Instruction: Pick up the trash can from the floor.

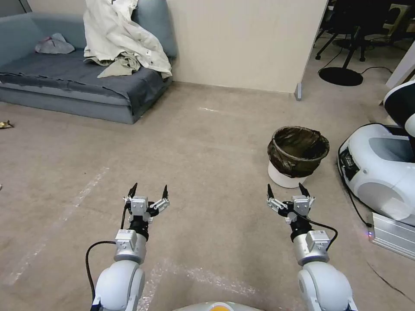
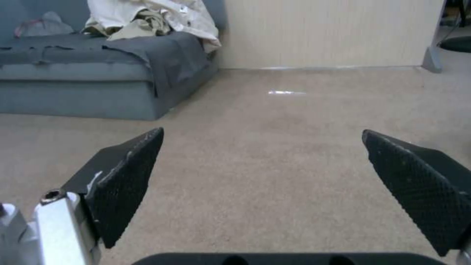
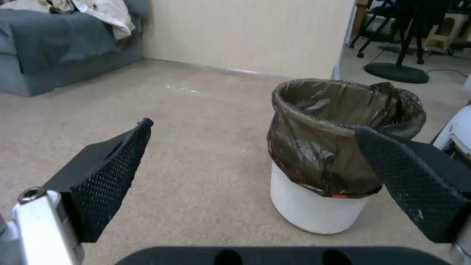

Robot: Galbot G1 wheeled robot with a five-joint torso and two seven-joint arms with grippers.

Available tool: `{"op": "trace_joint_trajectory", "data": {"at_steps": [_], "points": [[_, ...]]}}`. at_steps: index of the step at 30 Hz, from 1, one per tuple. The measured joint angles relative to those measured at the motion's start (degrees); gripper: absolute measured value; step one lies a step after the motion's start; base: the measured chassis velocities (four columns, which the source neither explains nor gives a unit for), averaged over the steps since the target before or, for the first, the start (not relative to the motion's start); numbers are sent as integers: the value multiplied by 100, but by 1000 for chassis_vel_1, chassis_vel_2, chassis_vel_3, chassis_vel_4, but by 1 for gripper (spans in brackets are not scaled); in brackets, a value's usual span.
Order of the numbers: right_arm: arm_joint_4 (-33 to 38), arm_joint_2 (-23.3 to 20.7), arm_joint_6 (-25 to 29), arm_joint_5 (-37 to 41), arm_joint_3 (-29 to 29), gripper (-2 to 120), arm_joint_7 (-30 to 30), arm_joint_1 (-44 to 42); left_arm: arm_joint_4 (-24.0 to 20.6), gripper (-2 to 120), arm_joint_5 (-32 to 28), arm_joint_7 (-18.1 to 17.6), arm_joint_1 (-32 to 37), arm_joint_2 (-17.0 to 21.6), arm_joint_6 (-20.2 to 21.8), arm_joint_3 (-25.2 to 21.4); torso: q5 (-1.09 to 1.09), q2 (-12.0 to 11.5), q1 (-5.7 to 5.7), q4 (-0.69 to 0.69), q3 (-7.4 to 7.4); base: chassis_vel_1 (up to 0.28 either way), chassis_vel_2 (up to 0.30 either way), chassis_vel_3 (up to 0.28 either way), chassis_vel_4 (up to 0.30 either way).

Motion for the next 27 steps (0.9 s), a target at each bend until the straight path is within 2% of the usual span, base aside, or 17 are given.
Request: {"op": "trace_joint_trajectory", "data": {"at_steps": [17, 19, 21, 22, 23, 24, 26, 27], "points": [[24, 0, -9, 9, 12, 100, 0, -20, -23, 100, -18, -8, -2, -7, 21, 13, 0, 0, 0, 0, 0, 0, 0, 0, 0], [147, 0, -47, 48, 58, 100, 2, -85, -162, 100, -105, -48, -16, -42, 119, 63, 2, 0, 0, 3, 0, 0, 0, 0, 0], [556, -7, -174, 182, 222, 100, 37, -297, -692, 100, -417, -185, -91, -182, 479, 285, 0, 0, 0, -1, 0, 0, 0, 0, 0], [744, -13, -240, 245, 299, 100, 57, -398, -886, 100, -537, -239, -116, -235, 621, 368, 1, 0, 0, -1, 0, 0, 0, 0, 0], [744, -13, -240, 245, 299, 100, 57, -398, -886, 100, -537, -239, -116, -235, 621, 368, 1, 0, 0, -1, 0, 0, 0, 0, 0], [986, -17, -317, 322, 392, 100, 82, -523, -1152, 100, -690, -298, -153, -302, 794, 488, 2, 0, 0, -2, 0, 0, 0, 0, 0], [1535, -35, -479, 525, 614, 100, 133, -820, -1284, 100, -787, -423, -137, -293, 964, 503, 0, 1, 0, -1, 0, 0, 0, 0, 0], [1535, -35, -479, 525, 614, 100, 133, -820, -1284, 100, -787, -423, -137, -293, 964, 503, 0, 1, 0, -1, 0, 0, 0, 0, 0]]}}
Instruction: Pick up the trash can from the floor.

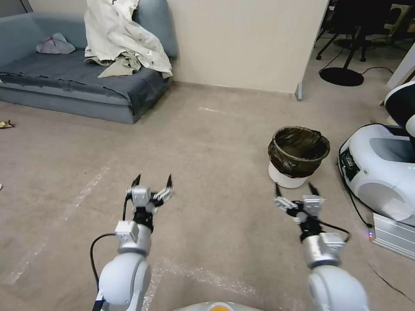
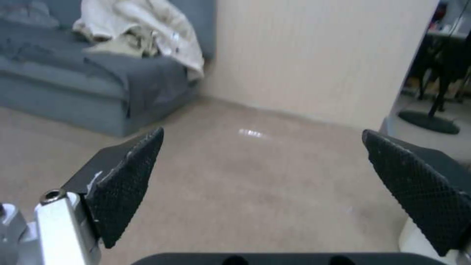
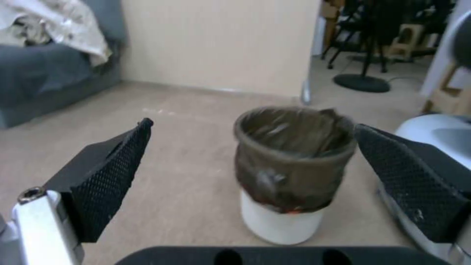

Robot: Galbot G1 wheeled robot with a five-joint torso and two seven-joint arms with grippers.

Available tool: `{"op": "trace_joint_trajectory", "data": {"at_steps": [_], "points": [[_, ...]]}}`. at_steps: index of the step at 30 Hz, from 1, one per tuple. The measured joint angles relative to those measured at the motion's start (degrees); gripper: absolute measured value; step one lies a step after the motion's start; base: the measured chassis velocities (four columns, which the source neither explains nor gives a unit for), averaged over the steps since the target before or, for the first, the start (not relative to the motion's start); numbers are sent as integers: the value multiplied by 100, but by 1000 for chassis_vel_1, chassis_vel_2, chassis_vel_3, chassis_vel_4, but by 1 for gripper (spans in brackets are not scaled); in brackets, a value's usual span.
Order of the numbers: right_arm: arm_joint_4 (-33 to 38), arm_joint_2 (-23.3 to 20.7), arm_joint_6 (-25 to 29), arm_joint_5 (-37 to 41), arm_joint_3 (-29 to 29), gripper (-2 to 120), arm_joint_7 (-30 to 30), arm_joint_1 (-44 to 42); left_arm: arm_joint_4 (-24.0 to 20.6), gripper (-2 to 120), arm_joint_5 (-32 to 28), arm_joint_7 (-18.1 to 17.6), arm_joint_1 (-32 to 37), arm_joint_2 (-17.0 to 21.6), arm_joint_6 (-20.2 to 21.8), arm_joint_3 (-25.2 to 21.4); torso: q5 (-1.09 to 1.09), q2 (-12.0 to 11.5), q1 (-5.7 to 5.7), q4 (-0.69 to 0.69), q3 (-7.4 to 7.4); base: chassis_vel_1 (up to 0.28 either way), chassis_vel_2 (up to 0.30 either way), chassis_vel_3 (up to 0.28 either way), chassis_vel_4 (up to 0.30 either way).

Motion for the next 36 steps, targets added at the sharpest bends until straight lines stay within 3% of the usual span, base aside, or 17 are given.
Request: {"op": "trace_joint_trajectory", "data": {"at_steps": [12, 19, 36], "points": [[-114, -85, 579, 527, 139, 100, -168, -117, -6, 100, 177, -32, 116, 161, 224, -183, 1, 0, 0, 2, 0, 0, 0, 0, 0], [-164, -113, 682, 604, 196, 100, -230, -104, 8, 100, 50, 172, 67, 111, 257, -249, 0, 0, 0, 1, 0, 0, 0, 0, 0], [-211, -109, 815, 618, 227, 100, -272, -130, 18, 100, 36, 179, 60, 83, 221, -209, 0, 0, 0, 1, 0, -18, -25, -20, -19]]}}
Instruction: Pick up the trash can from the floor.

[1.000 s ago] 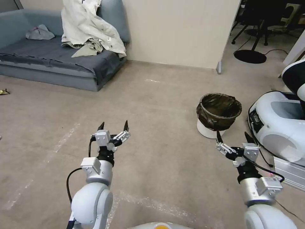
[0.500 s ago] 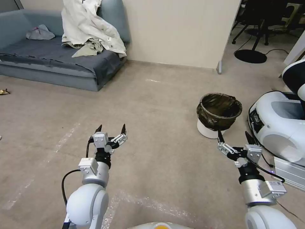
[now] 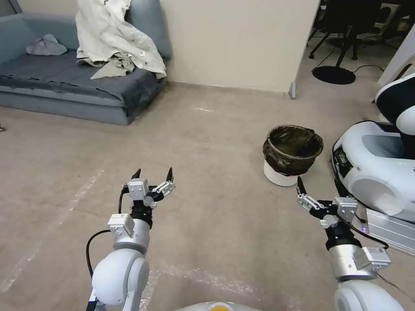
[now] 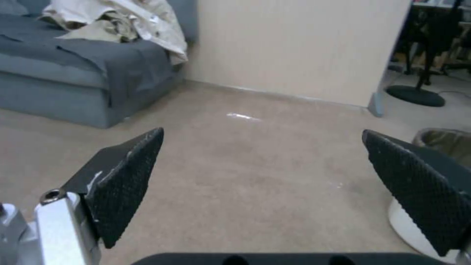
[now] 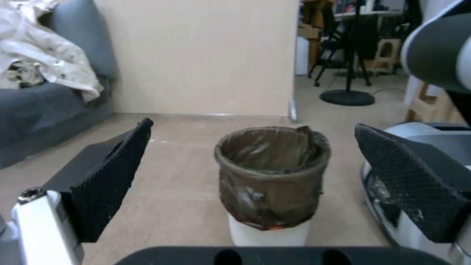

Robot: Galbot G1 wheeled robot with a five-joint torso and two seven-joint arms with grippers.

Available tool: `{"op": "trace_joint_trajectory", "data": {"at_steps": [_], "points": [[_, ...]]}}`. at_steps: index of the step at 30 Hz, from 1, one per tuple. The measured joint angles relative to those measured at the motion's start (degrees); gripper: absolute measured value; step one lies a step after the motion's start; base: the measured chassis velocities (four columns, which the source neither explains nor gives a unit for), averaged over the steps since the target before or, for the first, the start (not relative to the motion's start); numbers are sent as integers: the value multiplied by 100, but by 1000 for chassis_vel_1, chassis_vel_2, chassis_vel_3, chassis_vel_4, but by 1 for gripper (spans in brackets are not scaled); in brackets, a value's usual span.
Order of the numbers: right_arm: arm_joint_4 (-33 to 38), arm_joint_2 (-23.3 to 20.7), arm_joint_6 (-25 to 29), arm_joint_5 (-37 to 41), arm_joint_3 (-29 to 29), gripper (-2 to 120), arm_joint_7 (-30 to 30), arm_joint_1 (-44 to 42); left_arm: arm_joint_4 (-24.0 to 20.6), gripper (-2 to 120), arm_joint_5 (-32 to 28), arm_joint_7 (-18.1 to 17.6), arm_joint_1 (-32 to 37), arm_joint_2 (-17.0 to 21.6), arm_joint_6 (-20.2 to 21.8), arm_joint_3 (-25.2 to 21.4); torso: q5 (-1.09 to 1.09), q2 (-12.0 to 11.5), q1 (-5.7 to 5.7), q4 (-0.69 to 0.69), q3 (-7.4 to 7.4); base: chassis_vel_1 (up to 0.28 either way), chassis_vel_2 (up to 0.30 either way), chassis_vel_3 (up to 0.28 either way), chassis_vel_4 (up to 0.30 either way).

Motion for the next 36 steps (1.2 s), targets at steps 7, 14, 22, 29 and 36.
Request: {"op": "trace_joint_trajectory", "data": {"at_steps": [7, 14, 22, 29, 36], "points": [[-19, 17, 80, -2, -14, 100, -13, -8, 19, 100, -12, -12, -12, 25, -12, 8, 0, 0, 0, 0, 0, -83, -89, -89, -82], [-35, 36, 141, -2, -24, 100, -30, -8, 55, 100, -25, -44, -31, 44, -34, 19, 0, 0, 0, 0, 0, -109, -109, -107, -108], [-52, 54, 196, -2, -35, 100, -34, -10, 70, 100, -40, -84, -38, 59, -63, 34, 0, 0, 0, 0, 0, -123, -134, -135, -123], [-111, 61, 293, 0, -43, 100, -40, 2, 112, 100, -62, -156, -43, 60, -119, 66, 0, 0, 0, -2, 0, -105, -109, -91, -88], [-184, 54, 401, 53, -31, 100, -106, 19, 115, 100, -64, -181, -68, 55, -114, 57, 0, -1, 0, 1, 0, -9, -11, -2, -8]]}}
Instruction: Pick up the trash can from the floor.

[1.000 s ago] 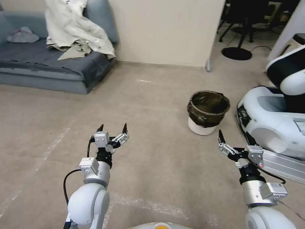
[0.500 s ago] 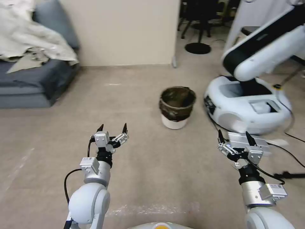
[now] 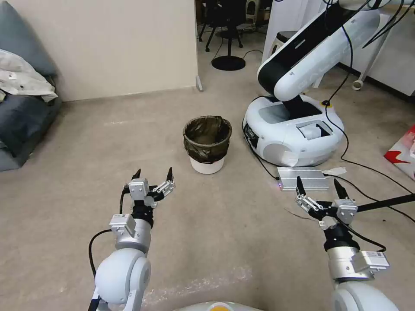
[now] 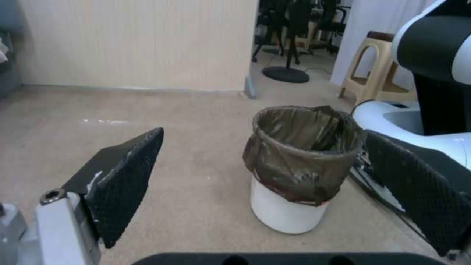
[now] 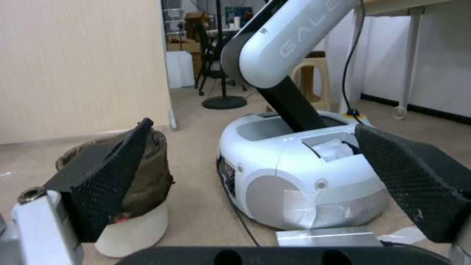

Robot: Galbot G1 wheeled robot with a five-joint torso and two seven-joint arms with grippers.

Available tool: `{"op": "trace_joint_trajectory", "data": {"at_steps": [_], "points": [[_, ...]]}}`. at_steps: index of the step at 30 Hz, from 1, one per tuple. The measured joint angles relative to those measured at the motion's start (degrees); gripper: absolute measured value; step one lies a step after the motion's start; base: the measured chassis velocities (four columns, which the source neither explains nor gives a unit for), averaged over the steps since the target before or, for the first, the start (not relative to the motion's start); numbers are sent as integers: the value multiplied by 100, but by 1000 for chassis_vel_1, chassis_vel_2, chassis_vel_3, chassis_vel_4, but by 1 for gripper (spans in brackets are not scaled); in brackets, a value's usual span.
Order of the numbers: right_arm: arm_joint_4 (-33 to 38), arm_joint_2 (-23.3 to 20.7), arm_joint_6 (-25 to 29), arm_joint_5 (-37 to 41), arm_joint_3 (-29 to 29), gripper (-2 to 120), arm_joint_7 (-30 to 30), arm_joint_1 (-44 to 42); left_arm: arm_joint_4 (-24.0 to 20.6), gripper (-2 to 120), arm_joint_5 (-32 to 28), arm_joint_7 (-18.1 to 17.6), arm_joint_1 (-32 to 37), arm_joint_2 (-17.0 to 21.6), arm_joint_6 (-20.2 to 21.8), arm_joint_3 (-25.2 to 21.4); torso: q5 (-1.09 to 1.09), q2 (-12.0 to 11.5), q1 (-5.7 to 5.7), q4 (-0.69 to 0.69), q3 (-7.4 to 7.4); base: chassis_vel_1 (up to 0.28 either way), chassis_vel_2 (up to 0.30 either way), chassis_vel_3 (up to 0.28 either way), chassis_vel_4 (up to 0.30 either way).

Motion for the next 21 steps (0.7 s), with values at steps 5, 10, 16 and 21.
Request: {"op": "trace_joint_trajectory", "data": {"at_steps": [5, 10, 16, 21], "points": [[-33, -3, 61, 57, 9, 100, -66, 11, 5, 100, 0, -5, 4, -1, 2, -3, 0, 0, 0, -1, 0, 0, 0, 0, 0], [-34, -1, 74, 76, -7, 100, -81, 0, 4, 100, 2, -5, 16, -2, -2, -4, 0, 0, 0, -1, 0, 0, 0, 0, 0], [-28, 2, 102, 80, -9, 100, -90, -19, -1, 100, 4, -6, 30, -2, -6, -6, 0, 0, 0, -1, 0, -71, 55, 67, -83], [-25, 4, 122, 83, -4, 100, -102, -26, -13, 100, 7, -6, 33, -2, -9, 0, 0, 0, 0, -2, 0, -176, 148, 166, -148]]}}
